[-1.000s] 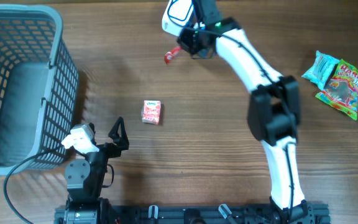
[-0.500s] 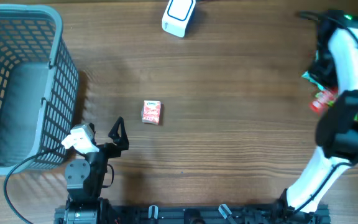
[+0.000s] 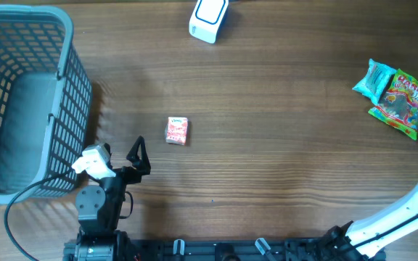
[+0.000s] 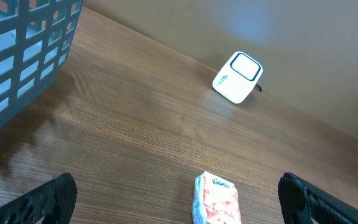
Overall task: Scan the item barcode
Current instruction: 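Carry the Nescafe stick right and drop it at the edge, then grasp the red Kleenex pack with the right gripper, then hold the Kleenex pack up in front of the scanner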
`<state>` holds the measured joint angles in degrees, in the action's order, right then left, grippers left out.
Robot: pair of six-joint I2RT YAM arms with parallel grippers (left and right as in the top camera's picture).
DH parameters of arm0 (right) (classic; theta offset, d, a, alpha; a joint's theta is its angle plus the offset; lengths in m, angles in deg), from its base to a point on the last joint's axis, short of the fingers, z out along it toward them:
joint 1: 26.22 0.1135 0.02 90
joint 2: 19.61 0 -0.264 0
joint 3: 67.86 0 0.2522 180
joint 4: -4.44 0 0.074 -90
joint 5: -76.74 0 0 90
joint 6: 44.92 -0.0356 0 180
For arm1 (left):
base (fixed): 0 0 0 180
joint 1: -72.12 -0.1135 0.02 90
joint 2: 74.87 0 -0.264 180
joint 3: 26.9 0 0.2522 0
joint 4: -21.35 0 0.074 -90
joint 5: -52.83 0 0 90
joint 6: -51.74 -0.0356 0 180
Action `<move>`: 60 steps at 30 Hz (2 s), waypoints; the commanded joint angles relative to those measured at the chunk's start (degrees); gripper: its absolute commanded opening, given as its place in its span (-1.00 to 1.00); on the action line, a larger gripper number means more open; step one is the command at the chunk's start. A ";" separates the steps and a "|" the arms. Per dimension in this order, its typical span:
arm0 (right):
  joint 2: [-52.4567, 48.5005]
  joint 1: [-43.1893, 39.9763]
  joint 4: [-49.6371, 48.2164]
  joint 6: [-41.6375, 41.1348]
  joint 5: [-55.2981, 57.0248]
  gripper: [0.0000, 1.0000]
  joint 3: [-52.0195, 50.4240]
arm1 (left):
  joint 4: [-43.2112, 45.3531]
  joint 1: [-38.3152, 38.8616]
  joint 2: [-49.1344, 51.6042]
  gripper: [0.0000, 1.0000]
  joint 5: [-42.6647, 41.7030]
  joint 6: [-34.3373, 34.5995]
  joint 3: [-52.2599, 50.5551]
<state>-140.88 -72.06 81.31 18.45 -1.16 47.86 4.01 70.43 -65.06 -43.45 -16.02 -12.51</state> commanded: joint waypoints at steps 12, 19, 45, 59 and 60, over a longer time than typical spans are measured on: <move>9.81 68.04 -16.13 2.67 -29.83 0.94 -7.13 | -0.09 -0.46 -0.26 1.00 -0.70 0.74 -0.28; -1.38 84.08 -35.23 27.26 -29.35 0.99 -8.66 | -0.09 -0.46 -0.26 1.00 -0.70 0.74 -0.28; -7.89 84.24 -31.93 25.31 -26.12 -0.91 -4.52 | -0.09 -0.46 -0.26 1.00 -0.70 0.74 -0.28; 16.00 77.37 -1.99 -59.32 -23.76 -0.92 -1.33 | -0.09 -0.46 -0.26 1.00 -0.70 0.74 -0.28; 16.20 77.37 -0.68 -59.71 -25.53 -0.91 -1.33 | -0.09 -0.46 -0.26 1.00 -0.70 0.74 -0.28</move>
<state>-127.13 5.20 78.71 -31.14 -24.29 45.98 4.01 70.43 -65.06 -43.45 -16.02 -12.51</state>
